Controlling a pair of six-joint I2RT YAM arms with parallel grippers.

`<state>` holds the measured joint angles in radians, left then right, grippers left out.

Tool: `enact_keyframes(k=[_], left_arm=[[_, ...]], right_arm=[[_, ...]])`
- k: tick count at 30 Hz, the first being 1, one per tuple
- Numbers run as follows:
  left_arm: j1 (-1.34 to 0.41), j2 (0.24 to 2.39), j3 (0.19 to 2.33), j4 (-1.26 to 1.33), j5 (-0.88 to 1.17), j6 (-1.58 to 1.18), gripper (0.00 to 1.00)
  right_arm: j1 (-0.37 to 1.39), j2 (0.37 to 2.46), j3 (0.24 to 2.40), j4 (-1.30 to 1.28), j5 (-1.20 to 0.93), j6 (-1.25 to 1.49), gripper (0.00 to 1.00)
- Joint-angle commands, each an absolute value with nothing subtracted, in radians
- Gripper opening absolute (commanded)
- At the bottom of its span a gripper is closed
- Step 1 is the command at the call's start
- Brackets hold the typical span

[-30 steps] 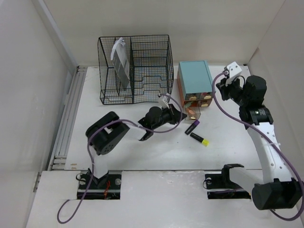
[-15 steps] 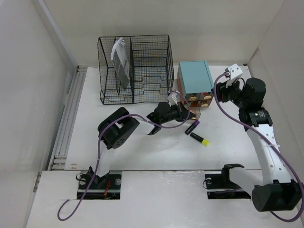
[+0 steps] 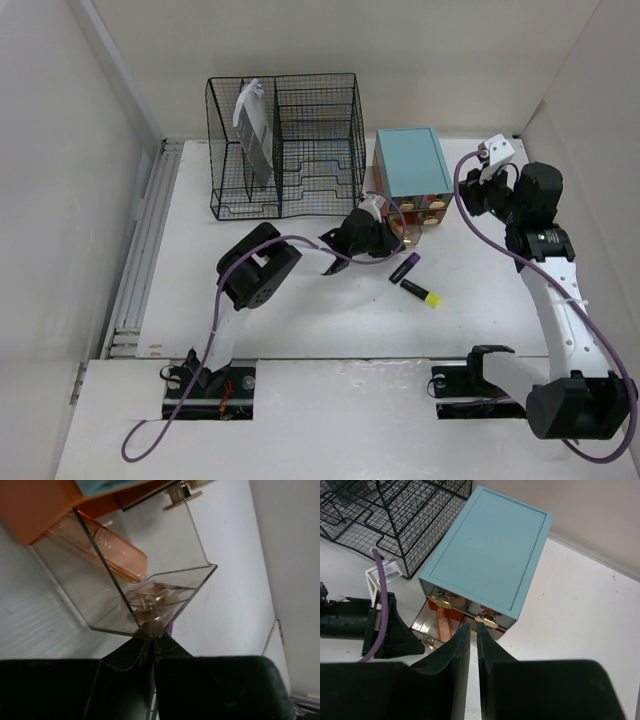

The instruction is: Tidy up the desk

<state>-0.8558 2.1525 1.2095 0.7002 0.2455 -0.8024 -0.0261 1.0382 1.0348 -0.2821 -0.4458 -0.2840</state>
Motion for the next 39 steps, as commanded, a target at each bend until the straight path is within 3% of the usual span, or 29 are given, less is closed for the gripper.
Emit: enact_keyframes(k=[1,14,15,16,18,19,23,33,39], left_arm=[[-0.859,2.164,1.292,0.603,0.128,-0.742,0.00],[-0.850,2.305,1.520,0.485,-0.057,-0.733,0.00],[-0.841,2.306,1.531,0.485,-0.066,-0.733,0.00],[-0.841,2.315,1.531,0.474,-0.066,-0.733,0.00],[-0.841,2.324,1.554,0.463,-0.066,-0.733,0.00],[-0.841,2.324,1.554,0.463,-0.080,-0.733,0.00],[-0.831,2.333,1.578,0.451,-0.080,-0.733,0.00],[-0.897,2.097,1.240,0.617,-0.029,-0.703,0.01],[-0.977,1.905,1.053,0.681,-0.029,-0.675,0.17]], right_arm=[[-0.032,1.031,1.048,-0.245,-0.466,-0.272,0.16],[-0.081,1.049,1.019,-0.218,-0.453,-0.201,0.09],[-0.093,1.049,1.009,-0.218,-0.487,-0.186,0.14],[-0.109,1.049,1.009,-0.207,-0.509,-0.177,0.27],[-0.123,1.049,0.999,-0.196,-0.552,-0.149,0.37],[-0.136,1.058,0.999,-0.187,-0.590,-0.135,0.49],[-0.162,1.083,0.968,-0.167,-0.702,-0.055,0.49],[-0.213,1.288,0.855,-0.138,-0.840,0.155,0.51],[-0.271,1.514,0.845,-0.084,-0.899,0.258,0.53]])
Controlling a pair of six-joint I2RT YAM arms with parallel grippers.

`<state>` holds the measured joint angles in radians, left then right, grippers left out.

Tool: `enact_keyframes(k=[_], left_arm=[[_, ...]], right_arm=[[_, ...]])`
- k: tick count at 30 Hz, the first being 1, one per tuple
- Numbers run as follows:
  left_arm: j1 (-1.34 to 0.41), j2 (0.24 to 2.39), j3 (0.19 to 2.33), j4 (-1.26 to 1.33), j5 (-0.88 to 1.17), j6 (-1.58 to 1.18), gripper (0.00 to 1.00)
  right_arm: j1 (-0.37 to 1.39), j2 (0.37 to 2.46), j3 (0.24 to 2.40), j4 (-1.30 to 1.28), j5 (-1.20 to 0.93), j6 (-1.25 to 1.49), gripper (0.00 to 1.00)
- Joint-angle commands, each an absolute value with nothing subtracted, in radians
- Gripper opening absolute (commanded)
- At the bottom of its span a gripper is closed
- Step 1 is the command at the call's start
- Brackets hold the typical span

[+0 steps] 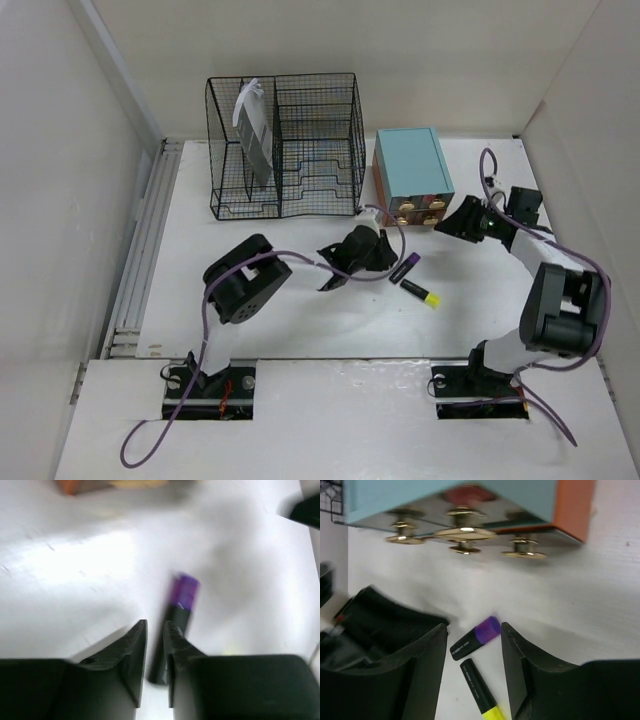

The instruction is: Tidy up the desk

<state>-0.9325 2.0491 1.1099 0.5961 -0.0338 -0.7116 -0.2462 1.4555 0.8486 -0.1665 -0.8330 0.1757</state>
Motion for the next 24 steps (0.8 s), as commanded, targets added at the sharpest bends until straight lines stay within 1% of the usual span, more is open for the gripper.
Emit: enact_keyframes(k=[1,4,5,10,15,19,20,24], left_arm=[[-0.986,1.879,1.034,0.681,-0.043,-0.666,0.24],[-1.025,1.774,0.941,0.704,-0.060,-0.629,0.33],[-1.034,1.744,0.918,0.704,-0.070,-0.617,0.39],[-1.100,1.527,0.741,0.704,-0.156,-0.566,0.49],[-1.121,1.356,0.606,0.704,-0.178,-0.566,0.52],[-1.131,1.229,0.491,0.704,-0.198,-0.578,0.54],[-1.131,1.189,0.476,0.704,-0.198,-0.587,0.54],[-1.140,1.115,0.419,0.704,-0.219,-0.597,0.57]], right_arm=[[-0.272,1.538,0.845,-0.054,-0.899,0.268,0.53],[-0.272,1.624,0.836,0.009,-0.911,0.339,0.53],[-0.272,1.644,0.836,0.053,-0.911,0.357,0.53],[-0.272,1.733,0.825,0.184,-0.900,0.474,0.53],[-0.272,1.756,0.776,0.441,-0.862,0.641,0.55],[-0.261,1.810,0.785,0.529,-0.862,0.715,0.55],[-0.250,1.822,0.785,0.544,-0.862,0.739,0.57],[-0.223,1.870,0.785,0.646,-0.832,0.799,0.57]])
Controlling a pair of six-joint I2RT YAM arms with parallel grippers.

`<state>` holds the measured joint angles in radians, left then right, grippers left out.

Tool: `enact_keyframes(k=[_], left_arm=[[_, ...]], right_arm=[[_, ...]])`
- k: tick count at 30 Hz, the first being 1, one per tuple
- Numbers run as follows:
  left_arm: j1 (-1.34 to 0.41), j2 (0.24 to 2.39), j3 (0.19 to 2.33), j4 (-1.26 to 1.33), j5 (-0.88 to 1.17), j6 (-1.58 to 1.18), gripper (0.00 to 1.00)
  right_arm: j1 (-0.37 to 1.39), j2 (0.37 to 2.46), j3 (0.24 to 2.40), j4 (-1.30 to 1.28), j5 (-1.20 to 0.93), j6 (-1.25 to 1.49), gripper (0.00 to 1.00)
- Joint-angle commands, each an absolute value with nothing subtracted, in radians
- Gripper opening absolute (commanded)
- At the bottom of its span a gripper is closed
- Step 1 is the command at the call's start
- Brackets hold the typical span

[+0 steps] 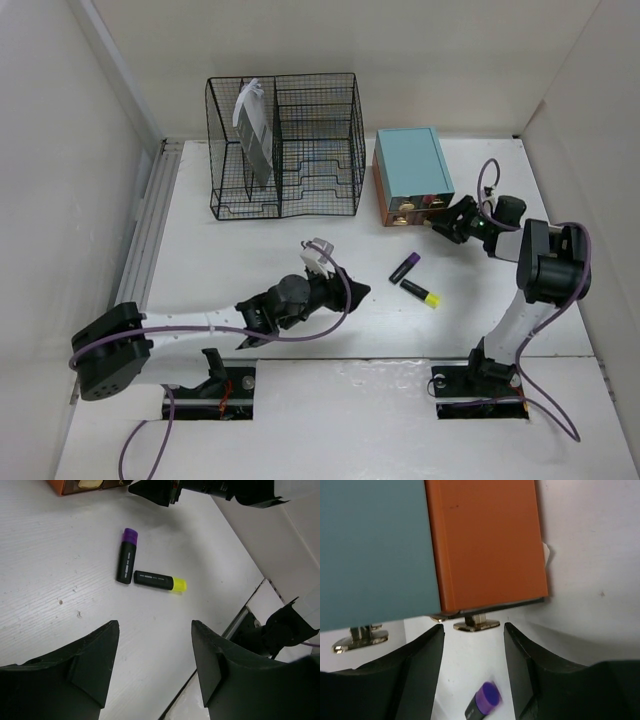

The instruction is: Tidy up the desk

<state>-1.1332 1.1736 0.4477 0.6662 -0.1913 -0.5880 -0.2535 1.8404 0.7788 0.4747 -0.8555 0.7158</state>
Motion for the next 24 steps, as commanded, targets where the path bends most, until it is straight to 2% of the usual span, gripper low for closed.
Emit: enact_keyframes(k=[1,8,11,14,19,21,24], left_arm=[[-1.140,1.106,0.419,0.704,-0.219,-0.597,0.57],[-1.140,1.040,0.374,0.704,-0.209,-0.617,0.57],[-1.140,1.014,0.365,0.704,-0.209,-0.617,0.57],[-1.140,1.005,0.354,0.704,-0.209,-0.617,0.57],[-1.140,0.996,0.354,0.704,-0.199,-0.617,0.57],[-1.140,0.996,0.345,0.704,-0.199,-0.617,0.57],[-1.140,0.996,0.345,0.704,-0.199,-0.626,0.57]], right_arm=[[-0.222,1.879,0.785,0.646,-0.831,0.799,0.57],[-0.189,1.924,0.814,0.681,-0.788,0.808,0.58],[-0.189,1.933,0.805,0.704,-0.778,0.808,0.49],[-0.189,1.924,0.786,0.704,-0.743,0.799,0.47],[-0.189,1.924,0.773,0.748,-0.742,0.819,0.58],[-0.189,1.924,0.761,0.758,-0.742,0.819,0.59],[-0.198,1.924,0.739,0.758,-0.742,0.809,0.47]])
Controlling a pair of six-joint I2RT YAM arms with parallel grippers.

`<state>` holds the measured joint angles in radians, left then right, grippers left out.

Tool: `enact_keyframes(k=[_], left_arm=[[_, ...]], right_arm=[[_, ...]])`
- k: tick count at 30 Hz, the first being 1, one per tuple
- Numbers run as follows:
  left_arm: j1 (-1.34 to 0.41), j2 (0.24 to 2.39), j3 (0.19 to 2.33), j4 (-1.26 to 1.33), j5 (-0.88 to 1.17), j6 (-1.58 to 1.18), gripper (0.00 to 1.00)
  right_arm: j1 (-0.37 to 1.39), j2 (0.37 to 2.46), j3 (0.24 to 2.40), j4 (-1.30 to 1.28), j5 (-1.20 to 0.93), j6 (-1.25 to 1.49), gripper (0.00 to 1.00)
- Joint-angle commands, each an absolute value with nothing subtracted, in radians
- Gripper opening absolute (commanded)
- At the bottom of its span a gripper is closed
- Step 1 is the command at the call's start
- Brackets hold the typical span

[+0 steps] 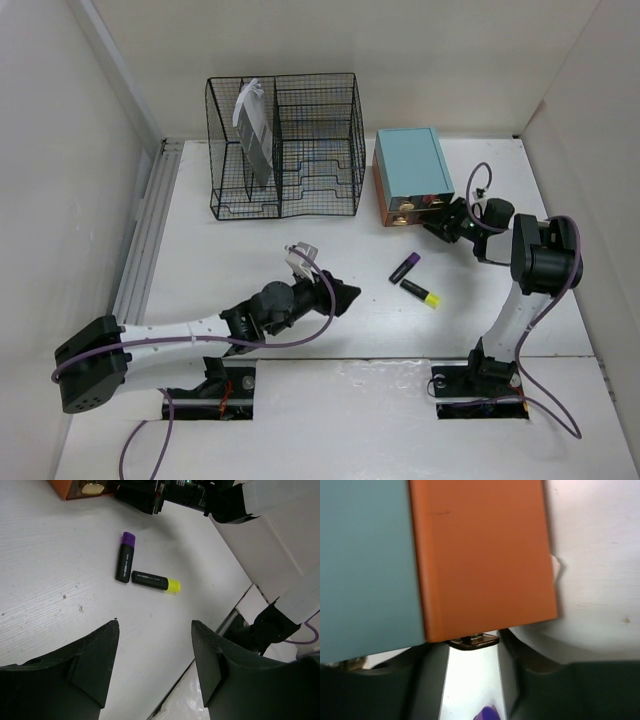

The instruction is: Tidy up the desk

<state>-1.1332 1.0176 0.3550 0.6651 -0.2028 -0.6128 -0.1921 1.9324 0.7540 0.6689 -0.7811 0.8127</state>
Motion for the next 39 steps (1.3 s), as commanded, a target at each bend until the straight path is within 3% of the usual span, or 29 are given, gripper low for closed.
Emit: enact_keyframes(k=[1,2,4,8,18,23,26,30,32,39], left_arm=[[-1.140,0.996,0.345,0.704,-0.199,-0.626,0.57],[-1.140,0.996,0.345,0.704,-0.199,-0.626,0.57],[-1.149,0.996,0.345,0.704,-0.199,-0.626,0.57],[-1.149,0.996,0.336,0.704,-0.199,-0.635,0.55],[-1.178,1.014,0.345,0.722,-0.199,-0.635,0.55],[-1.187,1.014,0.345,0.723,-0.199,-0.635,0.55],[-1.187,1.014,0.354,0.732,-0.199,-0.626,0.55],[-1.187,1.034,0.365,0.732,-0.199,-0.617,0.55],[-1.187,1.046,0.374,0.732,-0.199,-0.617,0.55],[-1.197,1.078,0.402,0.732,-0.190,-0.597,0.55]], right_arm=[[-0.198,1.924,0.739,0.758,-0.742,0.808,0.43],[-0.210,1.924,0.739,0.758,-0.742,0.799,0.35],[-0.219,1.913,0.730,0.758,-0.752,0.790,0.30],[-0.230,1.867,0.695,0.714,-0.801,0.738,0.29],[-0.293,1.740,0.655,0.200,-0.899,0.376,0.29],[-0.324,1.681,0.684,-0.064,-0.885,0.250,0.40],[-0.334,1.657,0.696,-0.118,-0.899,0.203,0.42],[-0.334,1.672,0.733,-0.228,-0.937,0.144,0.56],[-0.334,1.683,0.771,-0.290,-0.982,0.080,0.68],[-0.334,1.660,0.863,-0.552,-1.114,-0.116,0.74]])
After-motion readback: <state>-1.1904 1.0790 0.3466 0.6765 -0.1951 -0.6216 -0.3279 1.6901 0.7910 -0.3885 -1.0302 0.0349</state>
